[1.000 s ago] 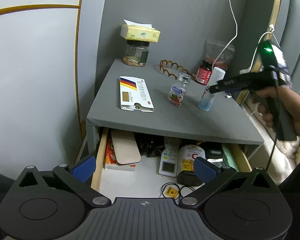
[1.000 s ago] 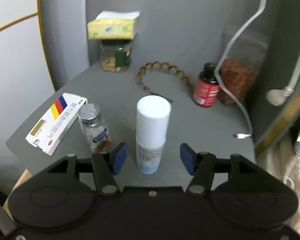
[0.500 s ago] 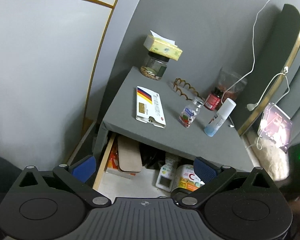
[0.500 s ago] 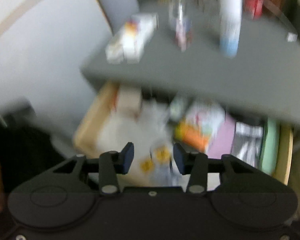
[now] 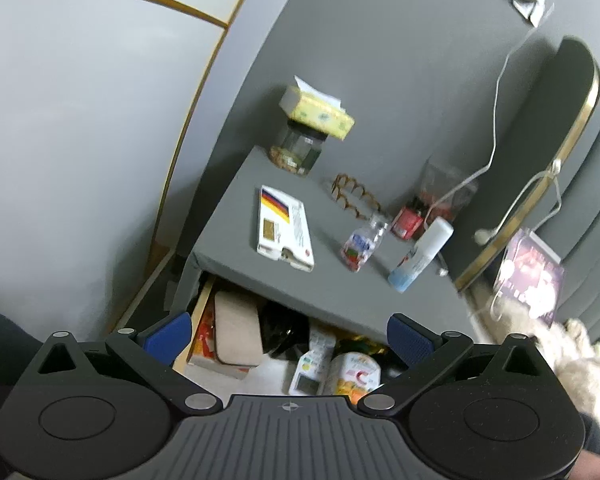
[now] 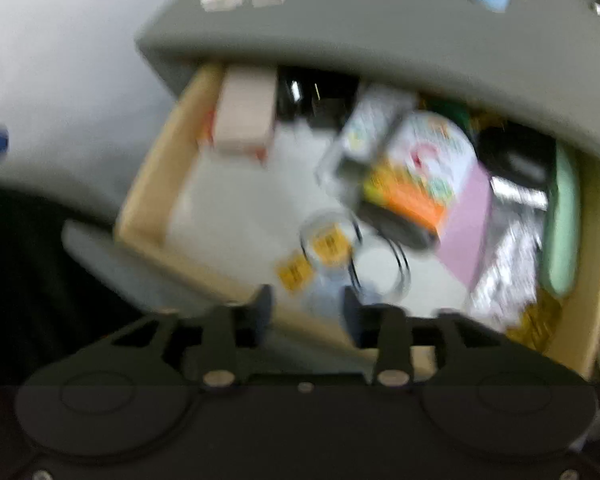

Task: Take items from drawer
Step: 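Move the open right tool back into the drawer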

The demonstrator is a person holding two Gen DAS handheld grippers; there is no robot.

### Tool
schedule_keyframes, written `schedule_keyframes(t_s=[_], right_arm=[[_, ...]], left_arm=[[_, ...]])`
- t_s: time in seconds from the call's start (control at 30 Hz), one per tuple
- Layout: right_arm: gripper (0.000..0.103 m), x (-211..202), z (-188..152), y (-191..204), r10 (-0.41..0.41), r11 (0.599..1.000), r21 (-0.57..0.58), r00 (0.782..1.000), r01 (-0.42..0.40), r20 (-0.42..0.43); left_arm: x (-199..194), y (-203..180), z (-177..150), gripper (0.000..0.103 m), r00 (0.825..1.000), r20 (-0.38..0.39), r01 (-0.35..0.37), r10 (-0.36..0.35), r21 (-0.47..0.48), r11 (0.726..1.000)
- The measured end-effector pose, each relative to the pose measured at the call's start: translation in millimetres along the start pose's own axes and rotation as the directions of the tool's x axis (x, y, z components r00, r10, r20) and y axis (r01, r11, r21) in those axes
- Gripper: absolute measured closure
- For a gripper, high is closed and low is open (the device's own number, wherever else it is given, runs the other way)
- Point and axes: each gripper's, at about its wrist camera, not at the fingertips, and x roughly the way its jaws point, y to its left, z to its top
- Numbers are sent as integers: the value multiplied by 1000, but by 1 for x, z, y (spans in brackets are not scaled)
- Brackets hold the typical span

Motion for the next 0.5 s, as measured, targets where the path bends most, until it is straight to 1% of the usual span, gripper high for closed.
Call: schedule_keyframes(t_s=[0.03,0.07,0.1,0.17,0.23,0.37,0.5], right_arm=[[39,2,12,8,10,1000,3,999,-10,52],[35,7,25,18,15,1000,-1,995,-15,100],[32,12,36,28,14,1000,-10,991,-13,130],[31,23,52,44,10,1000,-22,988,-7,156],[25,39,68,59,-14,1000,-14,986,16,168],[25,64,89,73,-82,996,48,987,76,140],[25,83,105,77,-146,987,80,983,137,111]], left_arm=[[-3,2,1,0,1000,16,-1,1,-15,1000],[-4,4,2,0,1000,26,-4,5,-24,1000],[-4,6,3,0,999,35,-13,14,-39,999],[-3,9,4,0,998,41,-38,40,-56,998],[-3,9,5,0,997,42,-57,59,-48,997],[-6,14,7,0,996,53,-68,72,-58,996],[-7,20,8,0,996,57,-70,74,-67,995]])
